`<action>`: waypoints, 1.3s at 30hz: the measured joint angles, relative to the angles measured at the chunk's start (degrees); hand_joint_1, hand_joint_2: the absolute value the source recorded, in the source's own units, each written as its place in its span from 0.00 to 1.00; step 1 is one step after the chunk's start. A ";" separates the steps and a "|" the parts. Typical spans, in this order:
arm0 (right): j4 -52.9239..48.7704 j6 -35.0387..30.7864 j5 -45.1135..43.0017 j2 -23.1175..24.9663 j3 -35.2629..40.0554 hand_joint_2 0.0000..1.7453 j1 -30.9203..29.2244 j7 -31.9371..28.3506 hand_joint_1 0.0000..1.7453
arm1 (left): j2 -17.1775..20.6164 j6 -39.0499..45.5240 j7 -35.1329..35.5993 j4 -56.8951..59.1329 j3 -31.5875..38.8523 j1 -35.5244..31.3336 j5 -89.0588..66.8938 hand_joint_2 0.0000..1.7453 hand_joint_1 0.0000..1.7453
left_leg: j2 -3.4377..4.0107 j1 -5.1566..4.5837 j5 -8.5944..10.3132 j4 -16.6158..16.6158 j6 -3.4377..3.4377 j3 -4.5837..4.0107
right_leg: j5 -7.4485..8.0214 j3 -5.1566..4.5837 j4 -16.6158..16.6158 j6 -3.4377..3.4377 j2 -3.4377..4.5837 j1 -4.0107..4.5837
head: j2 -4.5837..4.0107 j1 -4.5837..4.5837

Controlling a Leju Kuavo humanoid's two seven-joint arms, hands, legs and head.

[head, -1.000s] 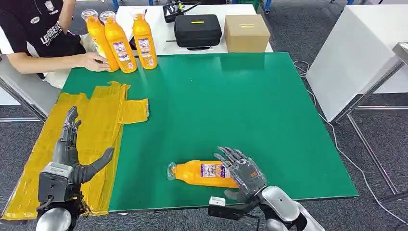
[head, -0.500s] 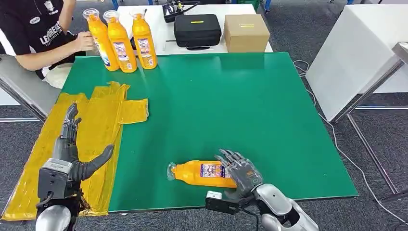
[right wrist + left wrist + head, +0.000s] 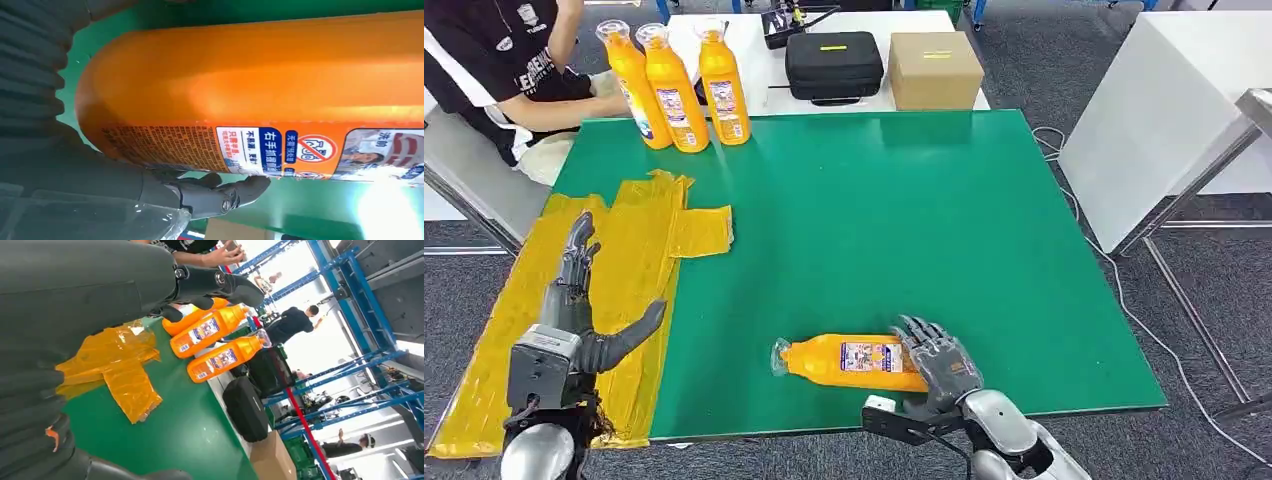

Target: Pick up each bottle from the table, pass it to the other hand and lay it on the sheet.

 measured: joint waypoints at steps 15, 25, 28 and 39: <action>6.01 -4.09 2.54 3.35 -1.49 1.00 -1.51 0.66 1.00 | 0.46 0.81 -0.50 0.04 -0.94 0.61 0.09 1.00 0.00 | 0.37 0.06 -0.18 -0.03 -0.06 0.65 | 0.00 0.52 -0.07 -0.02 0.33 0.03 | 0.00 0.02; 7.67 -9.84 3.69 6.12 -3.72 1.00 -0.61 -1.60 1.00 | 0.59 1.90 -1.07 -0.50 -1.00 2.26 -0.70 1.00 0.00 | 0.56 0.06 -0.18 -0.03 -0.07 0.73 | 0.04 0.56 -0.06 -0.02 0.59 0.04 | 0.02 0.02; 7.80 -11.93 2.95 7.10 -4.74 1.00 -0.22 -2.95 1.00 | 0.59 1.99 -1.33 -0.57 -1.14 2.69 -0.94 1.00 0.00 | 0.56 0.06 -0.18 -0.03 -0.07 0.68 | 0.04 0.57 -0.05 -0.02 0.58 0.04 | 0.00 0.02; 7.63 -22.96 -7.26 11.65 -8.88 1.00 -0.85 -11.46 1.00 | 0.59 1.81 -1.51 -1.01 -3.61 1.97 -0.70 1.00 0.00 | 0.51 0.04 0.01 -0.01 0.03 0.16 | 0.11 0.65 -0.01 0.05 0.55 0.02 | 0.00 0.00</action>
